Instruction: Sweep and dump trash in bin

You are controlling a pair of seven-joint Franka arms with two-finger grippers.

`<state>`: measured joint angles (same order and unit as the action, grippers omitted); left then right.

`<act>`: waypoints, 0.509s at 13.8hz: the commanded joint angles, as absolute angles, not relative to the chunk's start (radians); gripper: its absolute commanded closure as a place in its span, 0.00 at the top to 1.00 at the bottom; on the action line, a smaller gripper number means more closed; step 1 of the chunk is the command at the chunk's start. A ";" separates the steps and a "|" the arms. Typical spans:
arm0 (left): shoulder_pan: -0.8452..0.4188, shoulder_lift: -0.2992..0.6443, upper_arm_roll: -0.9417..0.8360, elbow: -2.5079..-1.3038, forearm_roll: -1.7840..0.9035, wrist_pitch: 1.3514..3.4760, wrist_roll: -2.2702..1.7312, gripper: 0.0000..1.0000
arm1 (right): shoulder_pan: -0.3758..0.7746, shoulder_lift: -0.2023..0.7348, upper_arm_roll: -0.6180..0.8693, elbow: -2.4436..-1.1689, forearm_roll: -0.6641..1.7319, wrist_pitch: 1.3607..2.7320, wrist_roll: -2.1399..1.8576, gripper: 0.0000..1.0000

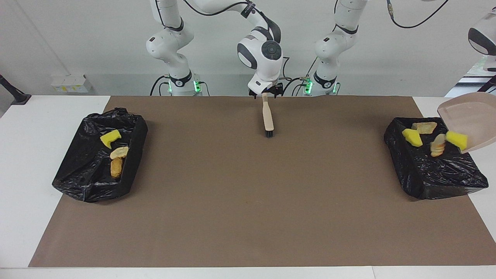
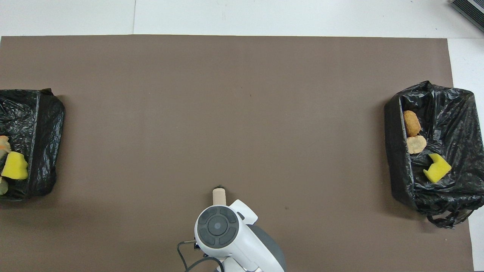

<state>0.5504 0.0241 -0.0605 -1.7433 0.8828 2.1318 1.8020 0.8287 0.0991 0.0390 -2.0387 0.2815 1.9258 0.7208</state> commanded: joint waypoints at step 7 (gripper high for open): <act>0.388 -0.089 -0.072 -1.773 0.755 1.907 1.775 0.00 | 0.425 0.080 0.041 -1.793 0.213 1.600 0.254 1.00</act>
<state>0.4698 -0.0651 -0.0795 -1.7451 0.8204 1.9732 1.8019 0.4889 0.0631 0.0262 -1.8432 0.2457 1.6568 0.3442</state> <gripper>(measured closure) 0.683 0.000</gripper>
